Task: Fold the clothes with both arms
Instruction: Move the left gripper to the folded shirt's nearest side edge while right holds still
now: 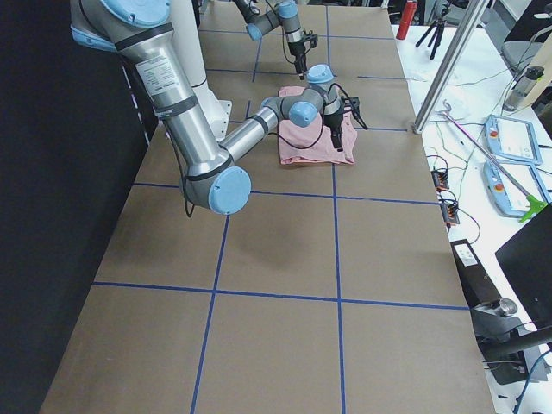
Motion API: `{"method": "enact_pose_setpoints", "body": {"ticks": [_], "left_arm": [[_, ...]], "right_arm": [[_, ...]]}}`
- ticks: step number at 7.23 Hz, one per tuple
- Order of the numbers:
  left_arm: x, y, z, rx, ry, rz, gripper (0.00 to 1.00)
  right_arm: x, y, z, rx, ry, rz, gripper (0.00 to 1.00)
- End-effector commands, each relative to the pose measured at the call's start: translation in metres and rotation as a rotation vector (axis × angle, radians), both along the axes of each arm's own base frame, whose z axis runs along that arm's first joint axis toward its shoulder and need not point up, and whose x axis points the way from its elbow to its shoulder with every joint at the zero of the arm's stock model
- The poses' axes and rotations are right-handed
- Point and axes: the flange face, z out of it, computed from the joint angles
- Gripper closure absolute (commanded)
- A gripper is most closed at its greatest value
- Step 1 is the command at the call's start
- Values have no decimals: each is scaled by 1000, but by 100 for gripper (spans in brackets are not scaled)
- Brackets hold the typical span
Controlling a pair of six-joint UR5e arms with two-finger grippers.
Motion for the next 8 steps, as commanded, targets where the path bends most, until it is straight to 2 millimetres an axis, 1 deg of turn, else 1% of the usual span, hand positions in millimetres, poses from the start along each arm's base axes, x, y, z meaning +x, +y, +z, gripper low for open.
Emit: {"method": "enact_pose_setpoints", "body": {"ticks": [1, 5, 6, 7, 8], "left_arm": [[35, 49, 8, -92, 48, -35, 48], [37, 50, 15, -99, 31, -30, 48], [40, 54, 16, -99, 29, -24, 48], [46, 62, 18, -102, 24, -9, 50], [48, 65, 17, -101, 27, -2, 77]], "right_arm": [[2, 2, 0, 1, -2, 2, 0], [2, 2, 2, -4, -1, 6, 0], [1, 2, 2, -3, 0, 6, 0], [1, 2, 3, -4, 1, 6, 0], [1, 2, 2, -3, 0, 6, 0]]}}
